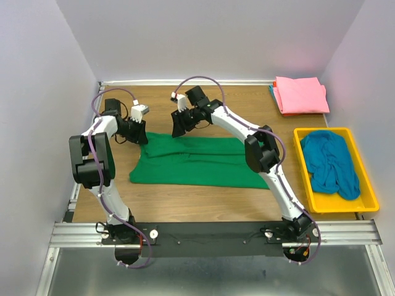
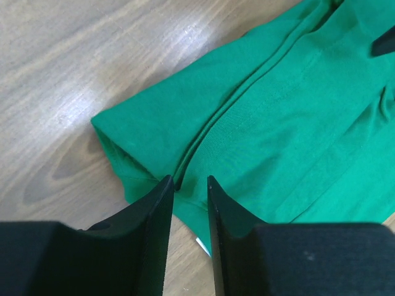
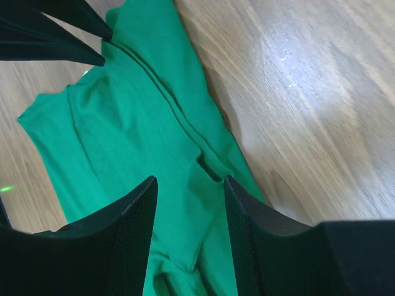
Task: Fold and stack the t-shirts
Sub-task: Fold the other side of the tshirt into a rectangle
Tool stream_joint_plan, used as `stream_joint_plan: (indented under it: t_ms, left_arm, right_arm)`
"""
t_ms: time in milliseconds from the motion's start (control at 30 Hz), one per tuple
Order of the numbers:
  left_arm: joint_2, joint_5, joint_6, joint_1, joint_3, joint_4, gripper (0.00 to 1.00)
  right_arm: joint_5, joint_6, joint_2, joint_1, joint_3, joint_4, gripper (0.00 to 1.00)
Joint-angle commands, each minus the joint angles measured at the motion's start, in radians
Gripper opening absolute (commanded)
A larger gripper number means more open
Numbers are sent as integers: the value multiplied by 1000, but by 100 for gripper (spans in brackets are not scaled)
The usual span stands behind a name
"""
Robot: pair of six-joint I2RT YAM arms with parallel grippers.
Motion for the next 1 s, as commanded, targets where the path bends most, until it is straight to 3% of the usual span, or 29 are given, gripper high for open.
stream_joint_plan:
  t_ms: [0, 333, 500, 667, 833, 967]
  left_arm:
    - [5, 11, 7, 2, -12, 6, 35]
    - [11, 10, 10, 2, -8, 6, 27]
    - [14, 8, 17, 2, 5, -5, 10]
    - [8, 10, 26, 2, 14, -21, 1]
    - [8, 11, 33, 0, 14, -28, 0]
    - [-22, 24, 59, 2, 14, -51, 0]
  right_arm:
    - [10, 27, 48, 13, 39, 43, 55]
    - [12, 17, 47, 14, 3, 55, 51]
    - [15, 7, 36, 14, -5, 58, 33]
    - [9, -10, 19, 14, -14, 61, 11]
    - [12, -26, 5, 14, -25, 64, 0]
    - [-19, -35, -34, 16, -63, 66, 0]
